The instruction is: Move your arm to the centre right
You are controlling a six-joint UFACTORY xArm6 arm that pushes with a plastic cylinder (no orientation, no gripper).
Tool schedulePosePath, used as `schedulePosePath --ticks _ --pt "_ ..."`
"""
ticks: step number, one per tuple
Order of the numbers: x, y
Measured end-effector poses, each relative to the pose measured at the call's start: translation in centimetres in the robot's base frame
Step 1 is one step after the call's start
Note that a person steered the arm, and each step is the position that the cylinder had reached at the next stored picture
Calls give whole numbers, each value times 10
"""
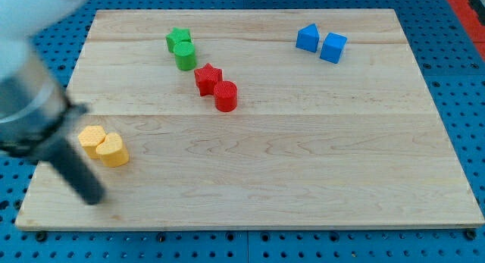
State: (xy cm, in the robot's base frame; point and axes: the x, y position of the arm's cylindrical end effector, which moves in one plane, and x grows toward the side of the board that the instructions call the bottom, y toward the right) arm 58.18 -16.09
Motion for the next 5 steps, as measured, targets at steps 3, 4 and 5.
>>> schedulePosePath --ticks 3,4,5 --pt "-39 302" --pt "-96 356" --pt "-159 398"
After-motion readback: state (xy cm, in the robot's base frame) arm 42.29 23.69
